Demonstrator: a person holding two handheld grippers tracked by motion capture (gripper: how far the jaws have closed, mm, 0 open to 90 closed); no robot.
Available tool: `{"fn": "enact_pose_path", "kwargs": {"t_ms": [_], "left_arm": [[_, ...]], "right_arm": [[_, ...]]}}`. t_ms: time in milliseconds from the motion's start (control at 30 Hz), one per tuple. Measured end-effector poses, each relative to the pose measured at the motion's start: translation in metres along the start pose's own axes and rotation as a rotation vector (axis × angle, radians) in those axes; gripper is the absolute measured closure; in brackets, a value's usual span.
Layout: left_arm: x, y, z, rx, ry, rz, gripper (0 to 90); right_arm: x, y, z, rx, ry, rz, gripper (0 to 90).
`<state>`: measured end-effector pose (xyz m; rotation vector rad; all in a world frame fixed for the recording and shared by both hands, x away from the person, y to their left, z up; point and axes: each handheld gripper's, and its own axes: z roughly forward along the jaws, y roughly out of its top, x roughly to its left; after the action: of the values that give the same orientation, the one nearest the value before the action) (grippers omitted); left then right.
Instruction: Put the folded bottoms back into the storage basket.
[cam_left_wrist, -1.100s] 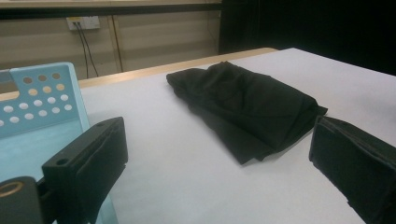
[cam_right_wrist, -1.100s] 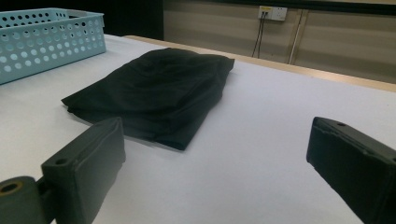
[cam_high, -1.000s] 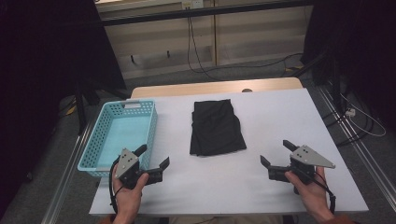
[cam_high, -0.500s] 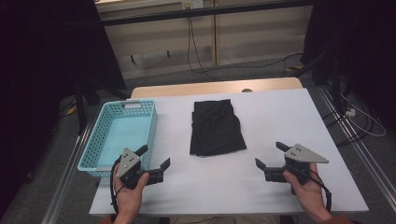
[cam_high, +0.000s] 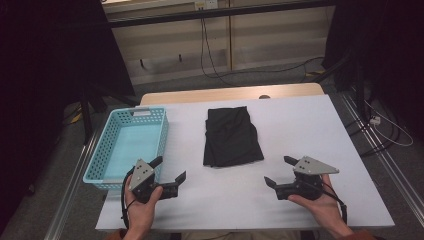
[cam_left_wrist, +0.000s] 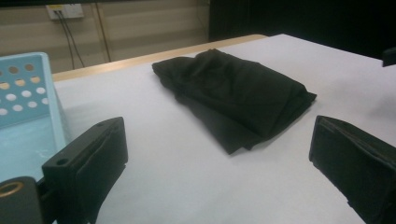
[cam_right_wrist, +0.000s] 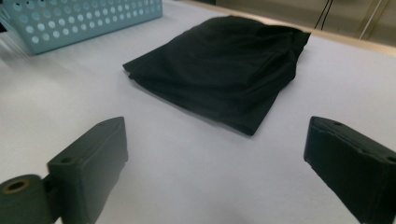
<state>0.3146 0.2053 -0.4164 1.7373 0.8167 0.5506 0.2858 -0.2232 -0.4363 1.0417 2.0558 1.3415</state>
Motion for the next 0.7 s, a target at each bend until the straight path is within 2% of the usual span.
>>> {"fn": "enact_pose_path", "kwargs": {"t_ms": [67, 133, 367, 533, 600, 700], "left_arm": [[-0.001, 0.000, -0.001, -0.001, -0.003, 0.007, 4.4], [-0.001, 0.000, -0.001, 0.000, -0.008, 0.007, 4.4], [-0.003, 0.000, -0.002, 0.006, -0.010, 0.009, 4.4], [-0.002, 0.000, -0.002, 0.006, -0.009, 0.014, 4.3], [-0.002, -0.001, -0.002, 0.010, -0.014, 0.015, 4.4], [-0.002, -0.001, -0.001, 0.017, -0.016, 0.012, 4.4]], "right_arm": [[0.002, 0.004, 0.003, 0.051, 0.016, 0.023, 8.9], [0.003, 0.009, 0.006, 0.085, 0.026, 0.003, 9.0], [0.006, 0.019, 0.022, 0.155, 0.111, -0.025, 8.7], [0.009, 0.030, 0.031, 0.199, 0.198, -0.023, 5.8], [0.009, 0.035, 0.031, 0.188, 0.194, -0.037, 5.4], [0.005, 0.041, 0.036, 0.185, 0.209, -0.027, 4.7]]}}
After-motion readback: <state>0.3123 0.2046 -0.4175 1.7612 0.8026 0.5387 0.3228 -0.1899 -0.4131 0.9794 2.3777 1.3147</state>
